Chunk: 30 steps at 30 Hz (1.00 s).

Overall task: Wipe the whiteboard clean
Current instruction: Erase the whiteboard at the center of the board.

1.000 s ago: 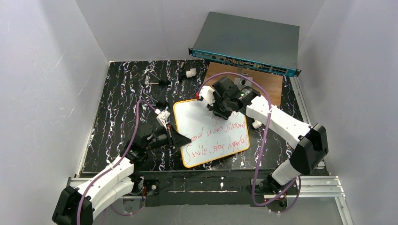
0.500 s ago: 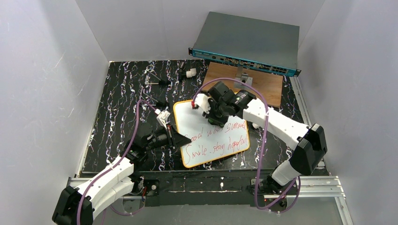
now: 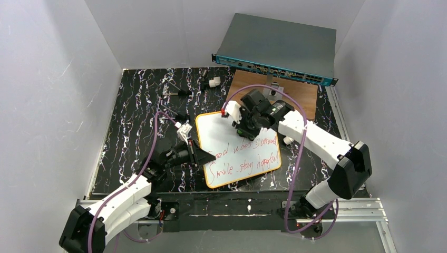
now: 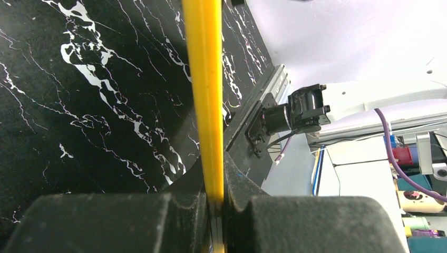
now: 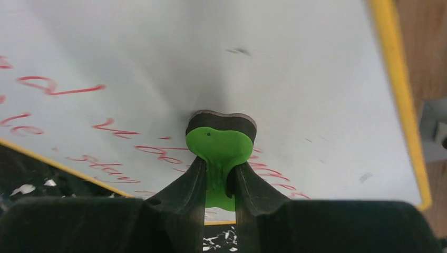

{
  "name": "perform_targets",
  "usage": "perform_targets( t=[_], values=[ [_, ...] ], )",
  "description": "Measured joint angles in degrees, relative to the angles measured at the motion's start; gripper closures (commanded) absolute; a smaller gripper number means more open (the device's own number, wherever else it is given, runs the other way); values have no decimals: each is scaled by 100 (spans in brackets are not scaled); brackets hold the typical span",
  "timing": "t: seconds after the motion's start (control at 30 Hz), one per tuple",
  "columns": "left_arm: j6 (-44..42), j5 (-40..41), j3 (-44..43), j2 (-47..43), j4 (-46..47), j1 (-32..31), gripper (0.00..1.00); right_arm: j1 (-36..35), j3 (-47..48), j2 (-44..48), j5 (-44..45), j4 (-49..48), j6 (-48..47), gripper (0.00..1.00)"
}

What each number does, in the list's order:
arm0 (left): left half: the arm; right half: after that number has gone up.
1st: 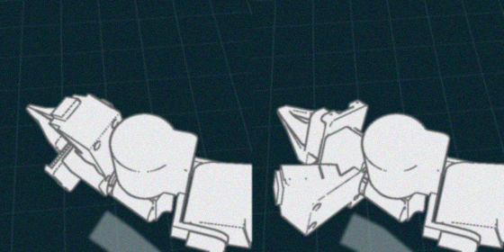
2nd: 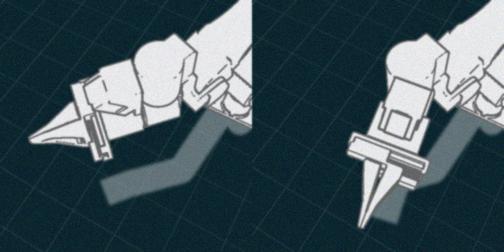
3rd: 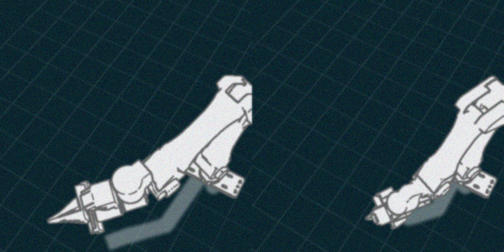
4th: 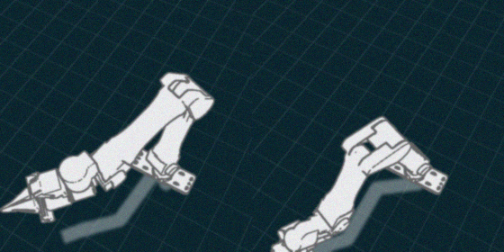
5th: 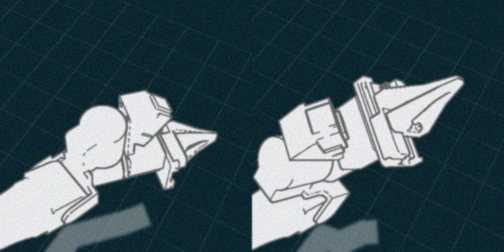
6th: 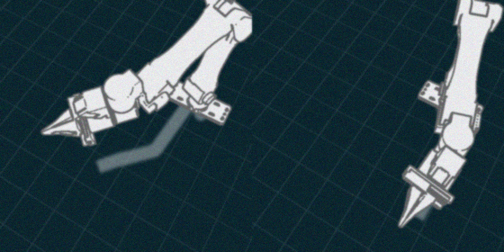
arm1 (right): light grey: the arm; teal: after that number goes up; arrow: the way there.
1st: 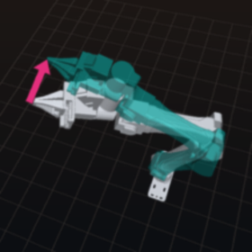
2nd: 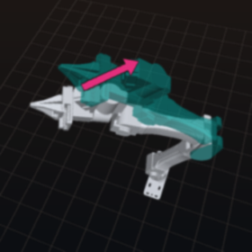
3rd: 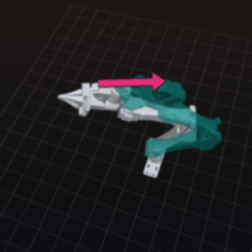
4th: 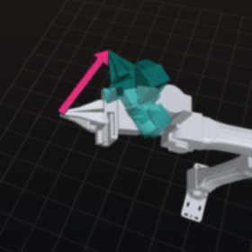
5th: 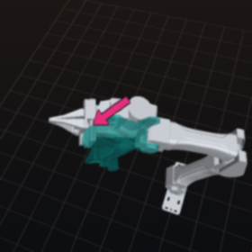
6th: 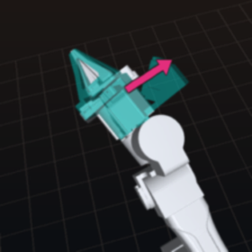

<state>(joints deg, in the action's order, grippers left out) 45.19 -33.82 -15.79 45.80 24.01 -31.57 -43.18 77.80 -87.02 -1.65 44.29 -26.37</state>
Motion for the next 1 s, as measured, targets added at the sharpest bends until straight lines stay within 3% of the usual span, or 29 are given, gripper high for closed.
perform_targets(
  t=[0.23, 0.67, 1.0],
  values=[
    [-4, -87, 0, 87, 87, -2, 100, -581, -109, 66, -476, 87, -118, 99],
    [2, -24, 0, 22, 66, -2, 100, 389, -168, 107, 533, -299, 127, 99],
    [-15, -144, 0, 24, 81, -7, 100, -37, -345, 282, -962, 114, -269, 99]
  ],
)
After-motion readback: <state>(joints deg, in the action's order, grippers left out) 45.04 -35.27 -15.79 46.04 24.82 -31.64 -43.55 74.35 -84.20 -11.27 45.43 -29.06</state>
